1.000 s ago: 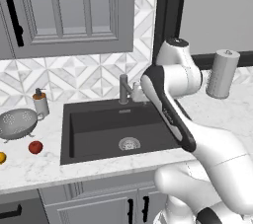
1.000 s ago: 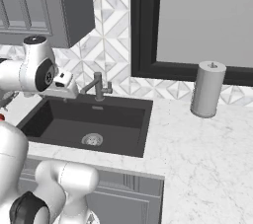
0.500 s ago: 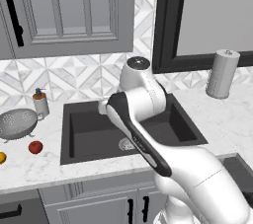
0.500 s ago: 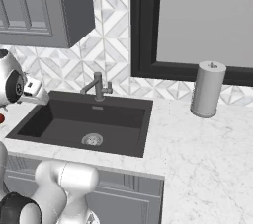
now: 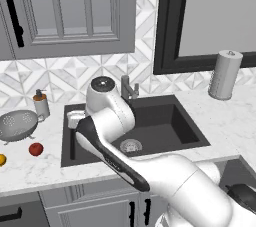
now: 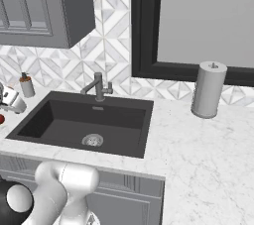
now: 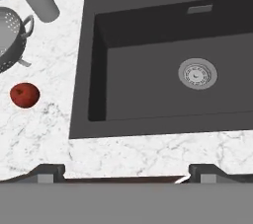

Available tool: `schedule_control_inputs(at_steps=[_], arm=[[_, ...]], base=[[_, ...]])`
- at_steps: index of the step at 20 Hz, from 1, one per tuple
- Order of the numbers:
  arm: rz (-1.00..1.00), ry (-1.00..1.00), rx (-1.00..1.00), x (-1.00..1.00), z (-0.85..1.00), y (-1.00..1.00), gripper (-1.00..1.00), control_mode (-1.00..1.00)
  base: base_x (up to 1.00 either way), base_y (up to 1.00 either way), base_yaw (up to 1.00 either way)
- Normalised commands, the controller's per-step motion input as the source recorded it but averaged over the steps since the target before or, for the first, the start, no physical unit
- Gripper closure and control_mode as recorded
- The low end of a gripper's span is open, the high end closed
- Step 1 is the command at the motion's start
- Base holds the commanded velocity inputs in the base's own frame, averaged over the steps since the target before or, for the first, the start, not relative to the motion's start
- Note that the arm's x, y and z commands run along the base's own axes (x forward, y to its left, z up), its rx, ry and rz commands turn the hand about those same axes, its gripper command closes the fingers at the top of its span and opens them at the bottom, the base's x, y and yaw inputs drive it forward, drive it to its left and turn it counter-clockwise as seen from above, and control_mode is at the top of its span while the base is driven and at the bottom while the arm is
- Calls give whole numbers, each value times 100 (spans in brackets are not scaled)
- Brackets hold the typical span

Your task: Put the colander in the sink, put the apple, tangerine in the colander, and turn on the sink faucet and pour water over the colander.

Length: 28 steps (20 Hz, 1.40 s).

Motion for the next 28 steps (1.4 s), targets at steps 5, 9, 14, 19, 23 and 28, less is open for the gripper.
schedule_control_inputs(at_steps=[5, 9, 14, 19, 23, 28], arm=[[0, 0, 8, 31, -20, 85, -100, -100], [0, -1, 12, 35, -6, 75, -100, -100], [0, -3, 14, 31, 0, 45, -100, -100], [0, 0, 6, 32, -4, 20, -100, -100], [-1, 0, 3, 32, -22, 2, -100, -100], [0, 0, 4, 11, -12, 10, -100, -100]], base=[[0, 0, 0], [0, 0, 0], [0, 0, 0], [0, 0, 0], [0, 0, 0], [0, 0, 0]])
